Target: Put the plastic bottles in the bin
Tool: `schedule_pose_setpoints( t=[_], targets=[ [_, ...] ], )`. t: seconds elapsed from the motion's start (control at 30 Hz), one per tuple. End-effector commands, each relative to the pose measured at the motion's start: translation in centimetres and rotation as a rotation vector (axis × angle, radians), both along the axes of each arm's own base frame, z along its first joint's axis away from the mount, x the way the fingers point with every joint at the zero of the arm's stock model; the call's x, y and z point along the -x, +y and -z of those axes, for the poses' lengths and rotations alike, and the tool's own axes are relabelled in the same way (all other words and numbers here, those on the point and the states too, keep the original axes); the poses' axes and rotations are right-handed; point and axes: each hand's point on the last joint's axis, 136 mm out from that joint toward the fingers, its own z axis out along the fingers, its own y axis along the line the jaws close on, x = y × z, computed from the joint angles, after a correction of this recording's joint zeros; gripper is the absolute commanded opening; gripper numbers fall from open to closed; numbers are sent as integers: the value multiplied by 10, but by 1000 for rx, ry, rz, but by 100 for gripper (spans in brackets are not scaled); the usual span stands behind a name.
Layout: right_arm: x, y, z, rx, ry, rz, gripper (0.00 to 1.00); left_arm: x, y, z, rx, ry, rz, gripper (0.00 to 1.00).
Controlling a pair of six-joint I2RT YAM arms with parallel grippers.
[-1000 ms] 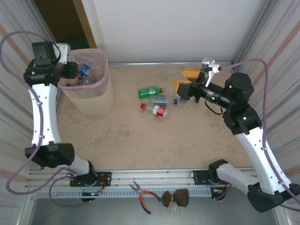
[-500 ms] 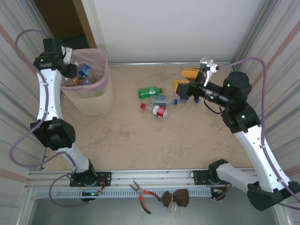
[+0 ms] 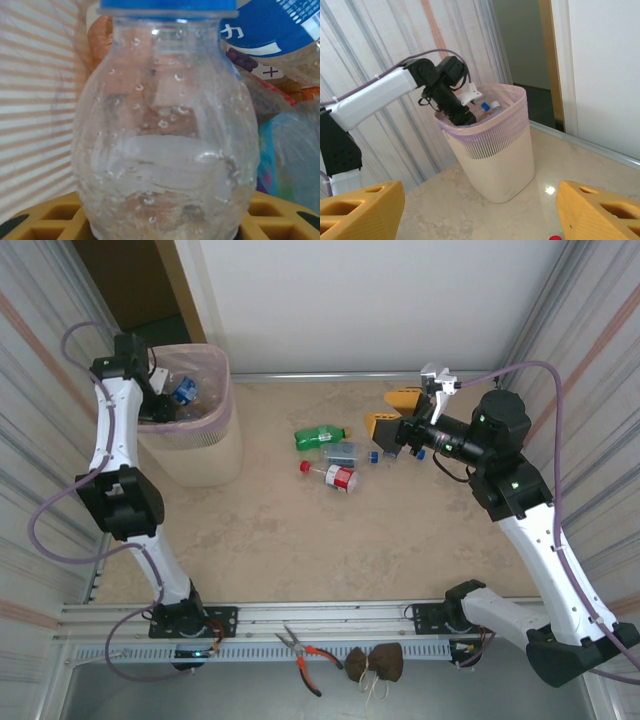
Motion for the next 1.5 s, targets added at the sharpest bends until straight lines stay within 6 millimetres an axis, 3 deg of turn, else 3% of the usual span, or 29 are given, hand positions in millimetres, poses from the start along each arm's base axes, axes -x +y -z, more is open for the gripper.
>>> schedule_pose_setpoints(
  t=[0.0, 0.17, 0.4, 0.53, 0.7, 0.83, 0.93, 1.13, 1.47],
  targets=[
    [5, 0, -5, 8, -36, -8, 78, 11, -7, 8, 65, 56, -13, 53],
    [6, 0, -7, 1, -36, -8, 78, 8, -15, -37, 95, -74, 3, 66],
    [18, -7, -17, -14, -68, -2, 78, 14, -26, -84, 128, -187, 22, 74],
    [20, -8, -18, -16, -71, 0, 78, 19, -30, -102, 140, -236, 28, 75],
    [20, -9, -17, -11, -71, 6, 78, 27, -39, -121, 174, -290, 41, 68],
    [13, -8, -6, 17, -42, 17, 78, 32, -56, -136, 249, -352, 87, 68],
    [9, -2, 10, 58, -10, -2, 78, 36, -76, -149, 350, -412, 132, 68],
    [-9, 19, 65, 247, 77, -21, 78, 54, -120, -169, 594, -505, 231, 68],
    [-41, 37, 174, 677, 179, 0, 72, 97, -168, -192, 925, -632, 330, 67]
  ],
)
